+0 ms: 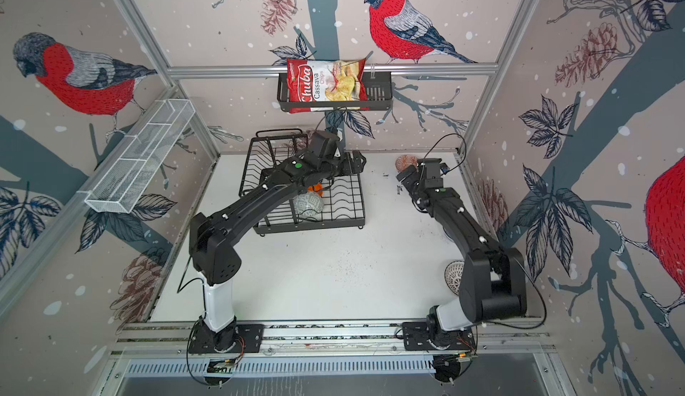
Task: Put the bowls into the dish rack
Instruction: 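Reach the right gripper to the blue-and-orange ikat bowl beyond the rack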
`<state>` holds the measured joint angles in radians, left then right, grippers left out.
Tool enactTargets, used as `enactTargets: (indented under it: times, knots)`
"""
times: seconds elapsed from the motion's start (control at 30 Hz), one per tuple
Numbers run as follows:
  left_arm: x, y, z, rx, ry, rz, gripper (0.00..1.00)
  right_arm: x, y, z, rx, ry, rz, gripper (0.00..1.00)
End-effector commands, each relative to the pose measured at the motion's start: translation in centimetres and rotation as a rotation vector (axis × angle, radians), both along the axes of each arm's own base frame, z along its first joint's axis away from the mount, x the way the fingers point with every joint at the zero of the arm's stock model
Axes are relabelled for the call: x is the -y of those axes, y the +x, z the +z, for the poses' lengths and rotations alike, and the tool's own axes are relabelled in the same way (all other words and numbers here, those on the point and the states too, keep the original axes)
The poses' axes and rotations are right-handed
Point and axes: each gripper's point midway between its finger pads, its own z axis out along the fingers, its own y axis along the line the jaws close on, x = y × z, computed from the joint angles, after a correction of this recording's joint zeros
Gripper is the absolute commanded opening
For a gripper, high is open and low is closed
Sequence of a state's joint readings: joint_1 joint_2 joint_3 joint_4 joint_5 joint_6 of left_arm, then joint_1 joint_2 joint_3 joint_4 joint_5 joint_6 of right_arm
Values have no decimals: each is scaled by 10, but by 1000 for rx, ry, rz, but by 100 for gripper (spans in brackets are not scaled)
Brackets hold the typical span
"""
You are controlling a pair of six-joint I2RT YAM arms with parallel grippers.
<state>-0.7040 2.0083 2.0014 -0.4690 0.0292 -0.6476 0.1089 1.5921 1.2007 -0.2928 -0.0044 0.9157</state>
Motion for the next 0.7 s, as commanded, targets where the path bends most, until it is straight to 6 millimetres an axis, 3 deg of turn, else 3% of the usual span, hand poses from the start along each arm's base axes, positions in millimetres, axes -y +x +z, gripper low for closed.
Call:
enactTargets:
  times: [0.0,0.3,0.43,0.53,0.67]
  knots:
    - [15,0,-9,-35,24,-77,98,13,17,-27,-136,-50,64,99]
    - [27,10,-26,-73,41,-94,98,46,91,-66,-182,-77,71,97]
    - [30,9,-37,-99,40,-104,98,51,112,-81,-203,-95,101,91]
    - [32,7,-45,-115,42,-109,98,49,123,-96,-223,-88,124,79]
    - [32,6,-42,-107,40,-118,98,50,131,-111,-241,-82,123,72]
